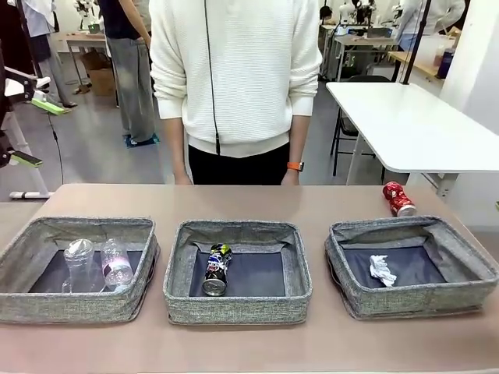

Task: Sort the waste into the appropriate baskets.
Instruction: Pick up the waste item pointed out by the person.

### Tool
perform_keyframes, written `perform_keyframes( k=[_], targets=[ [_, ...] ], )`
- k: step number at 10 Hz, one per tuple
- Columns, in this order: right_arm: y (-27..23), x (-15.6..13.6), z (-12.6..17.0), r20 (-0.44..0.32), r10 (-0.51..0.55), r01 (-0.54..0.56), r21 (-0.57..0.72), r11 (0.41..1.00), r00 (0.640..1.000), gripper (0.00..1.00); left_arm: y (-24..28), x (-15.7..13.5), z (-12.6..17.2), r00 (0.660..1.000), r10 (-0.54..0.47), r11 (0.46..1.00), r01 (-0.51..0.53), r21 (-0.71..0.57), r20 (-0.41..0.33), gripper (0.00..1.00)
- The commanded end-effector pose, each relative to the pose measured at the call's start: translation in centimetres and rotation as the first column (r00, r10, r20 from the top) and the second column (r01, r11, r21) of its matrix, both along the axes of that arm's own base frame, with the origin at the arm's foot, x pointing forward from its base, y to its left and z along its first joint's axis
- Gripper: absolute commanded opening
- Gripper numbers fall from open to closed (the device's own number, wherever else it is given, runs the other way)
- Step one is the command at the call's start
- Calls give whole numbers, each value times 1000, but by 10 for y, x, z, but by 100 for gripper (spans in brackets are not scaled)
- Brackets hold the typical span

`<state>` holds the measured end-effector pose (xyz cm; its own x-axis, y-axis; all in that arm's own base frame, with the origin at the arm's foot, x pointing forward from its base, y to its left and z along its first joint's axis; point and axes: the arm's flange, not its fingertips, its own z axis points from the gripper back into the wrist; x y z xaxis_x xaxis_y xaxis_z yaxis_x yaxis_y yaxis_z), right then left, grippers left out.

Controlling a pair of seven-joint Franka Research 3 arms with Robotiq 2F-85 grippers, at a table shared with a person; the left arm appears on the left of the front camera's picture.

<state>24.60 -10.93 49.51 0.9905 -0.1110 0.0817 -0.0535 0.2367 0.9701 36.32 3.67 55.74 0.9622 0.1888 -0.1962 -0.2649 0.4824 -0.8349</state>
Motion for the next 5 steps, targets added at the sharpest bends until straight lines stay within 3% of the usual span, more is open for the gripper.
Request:
perform_keyframes(
  k=[1, 5],
  targets=[
    [-2, 1, 3, 20, 5, -5, 16, 1000, 1000, 100, 4, -3, 1, 1000, -10, 1000, 10, -1, -6, 100],
    [-2, 1, 3, 20, 5, -5, 16, 1000, 1000, 100, 4, -3, 1, 1000, -10, 1000, 10, -1, -6, 100]
  ],
)
